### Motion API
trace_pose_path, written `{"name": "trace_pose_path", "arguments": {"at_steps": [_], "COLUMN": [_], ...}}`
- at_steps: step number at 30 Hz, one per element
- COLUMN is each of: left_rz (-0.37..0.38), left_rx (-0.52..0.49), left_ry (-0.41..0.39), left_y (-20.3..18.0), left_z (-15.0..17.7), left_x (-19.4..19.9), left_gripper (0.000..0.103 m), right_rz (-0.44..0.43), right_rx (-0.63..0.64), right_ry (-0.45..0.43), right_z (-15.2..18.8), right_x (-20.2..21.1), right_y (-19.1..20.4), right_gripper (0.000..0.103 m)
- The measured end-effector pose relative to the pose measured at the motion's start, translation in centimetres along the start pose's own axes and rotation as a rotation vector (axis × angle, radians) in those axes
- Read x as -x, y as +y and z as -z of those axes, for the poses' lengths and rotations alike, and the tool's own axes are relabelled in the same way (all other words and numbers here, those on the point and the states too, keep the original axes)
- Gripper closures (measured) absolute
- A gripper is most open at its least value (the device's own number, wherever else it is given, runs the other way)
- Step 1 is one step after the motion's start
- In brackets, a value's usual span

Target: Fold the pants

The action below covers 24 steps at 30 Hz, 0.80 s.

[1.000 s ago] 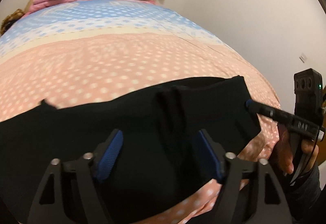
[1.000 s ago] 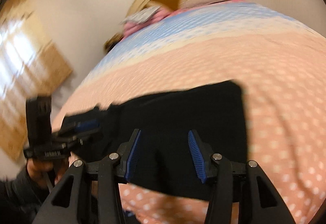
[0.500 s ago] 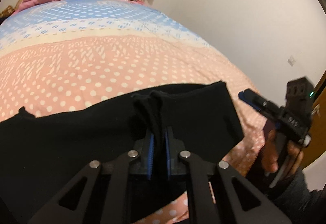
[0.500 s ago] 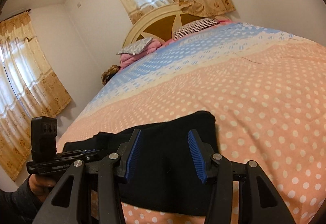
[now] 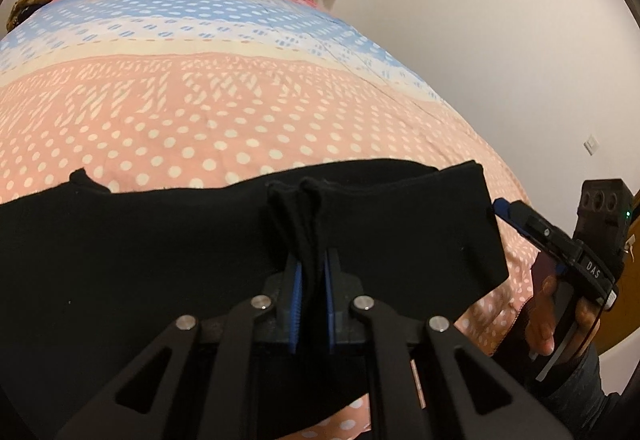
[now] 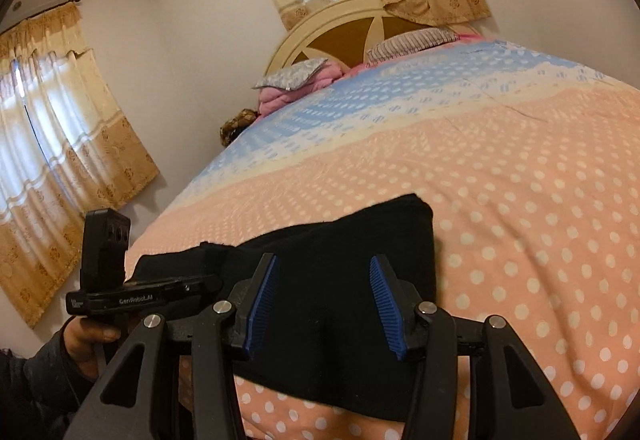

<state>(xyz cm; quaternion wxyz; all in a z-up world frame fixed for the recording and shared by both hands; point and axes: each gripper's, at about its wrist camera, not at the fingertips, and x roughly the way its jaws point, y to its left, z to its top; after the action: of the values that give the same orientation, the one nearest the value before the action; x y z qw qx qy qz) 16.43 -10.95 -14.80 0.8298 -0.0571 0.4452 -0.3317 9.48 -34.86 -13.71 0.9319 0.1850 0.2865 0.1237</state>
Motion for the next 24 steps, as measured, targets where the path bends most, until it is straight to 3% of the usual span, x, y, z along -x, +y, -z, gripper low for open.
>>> {"name": "trace_pose_path", "arguments": {"at_steps": [4,12,20,24], "left_rz": [-0.013,-0.05,-0.014,-0.019], "left_rx": [-0.009,-0.065,-0.022,-0.015], "left_ry": [-0.001,-0.02,-0.035,-0.073], "left_y": [0.0,-0.2,0.6,0.7], "left_z": [0.2,0.4,0.5,0.6], "left_x": [-0.5,-0.6,-0.1,0.9], "left_gripper": [0.092,0.088,0.088,0.09], "right_rz": [0.053,0.053,0.031,-0.023], "right_rx": [-0.025,-0.017,0.055,0.055], "right_ry": [0.112,0.094,0.2,0.172], "right_z": [1.2,0.5,3.2,3.3], "right_x": [-2.6,-0.7,0.4,0.8], "right_y": [-1.6,-1.0,-0.2,0.5], "right_gripper": [0.052,0.051,0.051,0.051]}}
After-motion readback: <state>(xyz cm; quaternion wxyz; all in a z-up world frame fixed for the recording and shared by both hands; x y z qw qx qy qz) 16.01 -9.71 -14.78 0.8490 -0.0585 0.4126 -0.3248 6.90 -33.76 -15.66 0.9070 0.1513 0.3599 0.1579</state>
